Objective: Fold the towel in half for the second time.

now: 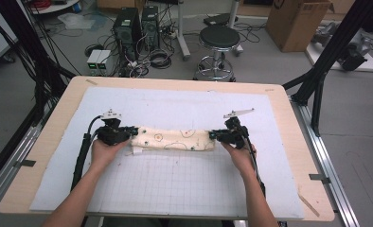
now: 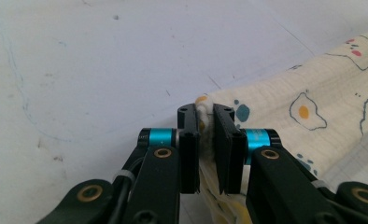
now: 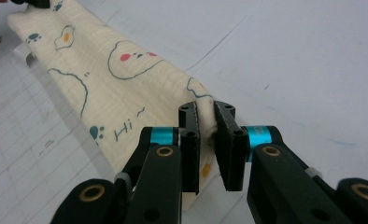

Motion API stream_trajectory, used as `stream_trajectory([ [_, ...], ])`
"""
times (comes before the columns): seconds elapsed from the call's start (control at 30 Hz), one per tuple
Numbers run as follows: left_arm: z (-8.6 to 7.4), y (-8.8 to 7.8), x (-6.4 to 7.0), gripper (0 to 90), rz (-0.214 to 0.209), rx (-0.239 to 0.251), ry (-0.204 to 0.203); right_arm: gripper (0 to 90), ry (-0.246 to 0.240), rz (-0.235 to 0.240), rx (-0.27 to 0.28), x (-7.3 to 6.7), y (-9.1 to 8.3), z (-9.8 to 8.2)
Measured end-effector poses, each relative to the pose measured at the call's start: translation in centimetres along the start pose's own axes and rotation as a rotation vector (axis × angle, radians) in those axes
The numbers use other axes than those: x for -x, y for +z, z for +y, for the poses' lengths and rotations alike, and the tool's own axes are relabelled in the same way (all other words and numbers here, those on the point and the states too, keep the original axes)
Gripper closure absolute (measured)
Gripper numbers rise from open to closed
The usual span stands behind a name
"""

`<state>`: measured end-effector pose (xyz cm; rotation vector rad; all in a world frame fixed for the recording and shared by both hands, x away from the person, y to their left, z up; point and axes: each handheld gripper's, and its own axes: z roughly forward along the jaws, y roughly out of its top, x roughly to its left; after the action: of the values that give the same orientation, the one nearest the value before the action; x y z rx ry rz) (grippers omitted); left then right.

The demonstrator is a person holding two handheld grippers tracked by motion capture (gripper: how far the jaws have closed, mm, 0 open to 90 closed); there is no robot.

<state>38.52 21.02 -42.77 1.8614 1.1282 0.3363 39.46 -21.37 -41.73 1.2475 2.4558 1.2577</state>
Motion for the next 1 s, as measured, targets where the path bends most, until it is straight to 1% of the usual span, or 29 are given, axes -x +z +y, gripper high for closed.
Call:
stream_trajectory([
  [0.07, 0.2, 0.2, -0.2, 80.8, 0.003, -0.001, -0.015, 81.3, 0.01, -0.009, 0.006, 0.3, 0.2, 0.3],
  [0.17, 0.4, 0.7, -0.3, 80.6, 0.004, -0.005, -0.016, 81.1, 0.008, -0.03, -0.003, 0.6, 0.6, 0.5],
  [0.2, 0.4, 0.9, -0.3, 80.5, 0.003, 0.002, -0.022, 81.0, 0.015, -0.028, -0.008, 0.8, 0.8, 0.4],
  [0.27, 0.2, 1.2, -0.4, 80.2, -0.002, -0.005, -0.032, 80.9, 0.037, -0.029, -0.018, 1.2, 1.0, 0.2],
  [0.37, 0.0, 1.6, -0.5, 79.0, 0.0, -0.02, -0.033, 80.3, 0.048, -0.029, -0.024, 1.4, 1.3, 0.0],
  [0.4, 0.0, 1.6, -0.6, 78.1, 0.002, -0.024, -0.035, 79.7, 0.042, -0.032, -0.029, 1.4, 1.3, 0.0],
  [0.5, 0.1, 1.4, -0.6, 74.5, 0.008, -0.006, -0.048, 74.1, 0.044, -0.033, -0.019, 1.3, 1.3, 0.1],
  [0.53, 0.2, 1.2, -0.7, 72.9, 0.007, 0.0, -0.046, 73.1, 0.043, -0.037, -0.016, 1.3, 1.3, 0.1],
  [0.6, 0.3, 1.0, -0.6, 70.4, 0.009, 0.014, -0.047, 69.3, 0.057, -0.03, -0.007, 1.3, 1.1, 0.1],
  [0.67, 0.4, 0.7, -0.7, 67.5, 0.001, 0.017, -0.044, 67.3, 0.054, -0.026, -0.002, 1.4, 1.0, 0.1],
  [0.73, 0.4, 0.5, -0.7, 64.5, -0.009, 0.012, -0.034, 64.1, 0.062, -0.023, 0.005, 1.3, 0.7, 0.1],
  [0.77, 0.4, 0.4, -0.7, 63.7, -0.01, 0.007, -0.024, 63.2, 0.056, -0.019, 0.017, 1.3, 0.7, 0.1],
  [0.8, 0.4, 0.3, -0.6, 62.7, -0.009, 0.01, -0.024, 61.8, 0.06, -0.014, 0.022, 1.2, 0.6, 0.2],
  [0.87, 0.5, 0.1, -0.4, 62.3, -0.022, 0.014, -0.017, 58.4, 0.05, -0.017, 0.037, 1.0, 0.3, 0.3],
  [0.93, 0.7, -0.2, -0.1, 62.1, -0.045, 0.023, -0.011, 55.1, 0.044, -0.008, 0.049, 0.7, 0.1, 0.4],
  [1.0, 0.8, -0.5, 0.3, 62.0, -0.058, 0.028, 0.005, 51.1, 0.04, -0.011, 0.062, 0.4, -0.1, 0.5],
])
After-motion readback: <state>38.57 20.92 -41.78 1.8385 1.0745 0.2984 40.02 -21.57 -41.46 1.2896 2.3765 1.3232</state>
